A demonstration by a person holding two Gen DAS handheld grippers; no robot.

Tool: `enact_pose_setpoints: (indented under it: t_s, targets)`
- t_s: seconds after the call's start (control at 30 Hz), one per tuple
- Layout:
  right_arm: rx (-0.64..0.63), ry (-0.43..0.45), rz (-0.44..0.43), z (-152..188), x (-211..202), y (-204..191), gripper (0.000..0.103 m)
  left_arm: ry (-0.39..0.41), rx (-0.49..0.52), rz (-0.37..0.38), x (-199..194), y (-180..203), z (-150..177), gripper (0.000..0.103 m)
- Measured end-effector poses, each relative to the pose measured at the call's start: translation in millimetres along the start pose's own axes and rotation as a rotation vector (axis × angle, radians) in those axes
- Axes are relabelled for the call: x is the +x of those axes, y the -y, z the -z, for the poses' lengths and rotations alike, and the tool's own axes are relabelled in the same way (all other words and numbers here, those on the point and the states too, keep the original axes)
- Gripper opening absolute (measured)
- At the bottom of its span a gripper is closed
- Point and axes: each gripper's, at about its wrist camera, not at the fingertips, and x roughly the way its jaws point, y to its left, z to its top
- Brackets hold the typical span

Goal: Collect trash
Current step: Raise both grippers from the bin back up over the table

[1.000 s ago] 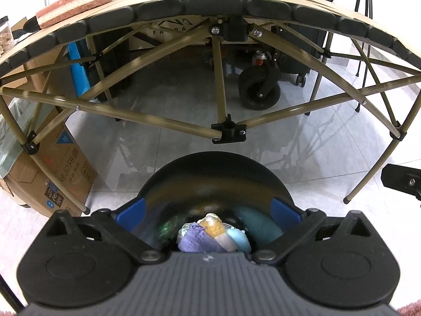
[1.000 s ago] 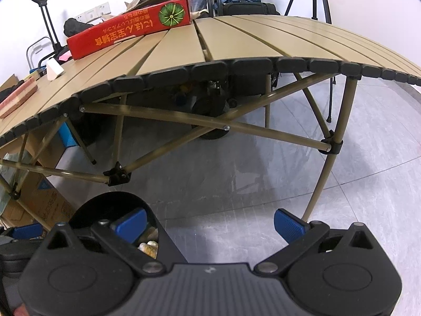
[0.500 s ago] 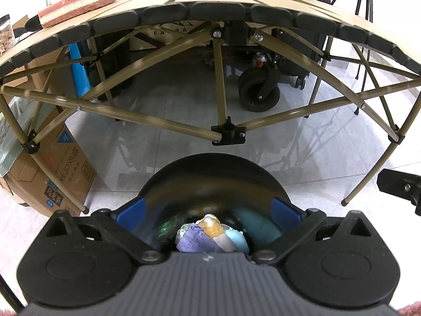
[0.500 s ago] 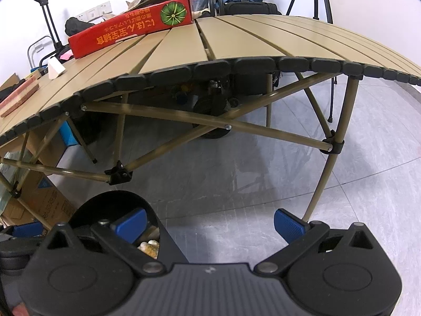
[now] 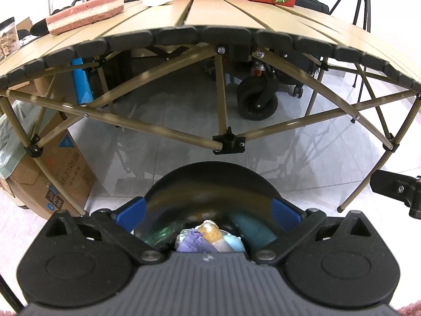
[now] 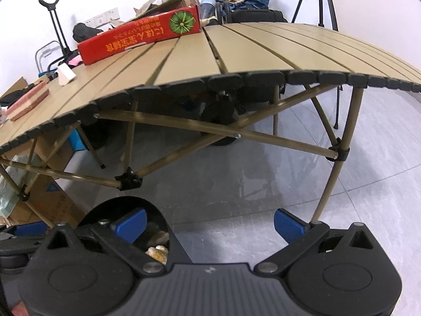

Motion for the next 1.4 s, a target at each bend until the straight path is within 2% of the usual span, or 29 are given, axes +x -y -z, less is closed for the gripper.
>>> enact_pose_setpoints:
  t_s: [0.43, 0.9, 1.2, 1.4]
  targets:
    - [-0.072, 0.108, -0.113, -5, -22, -30, 0.103, 0.091, -0.016, -0.026, -32, -27, -1, 0.103]
    - [-0.185, 0.340, -0.245, -20, -59, -84, 0.103, 0.253, -0.063, -0.106, -79, -71, -4, 0.103]
    - [-0.237, 0.455, -0.268, -39, -67, -111, 0.103, 0.316, -0.155, -0.170, -98, -106, -17, 0.103]
    - [-0.276, 0.497, -0.259, -51, -59, -126, 0.103, 0.360, -0.181, -0.197, -106, -118, -31, 0.103]
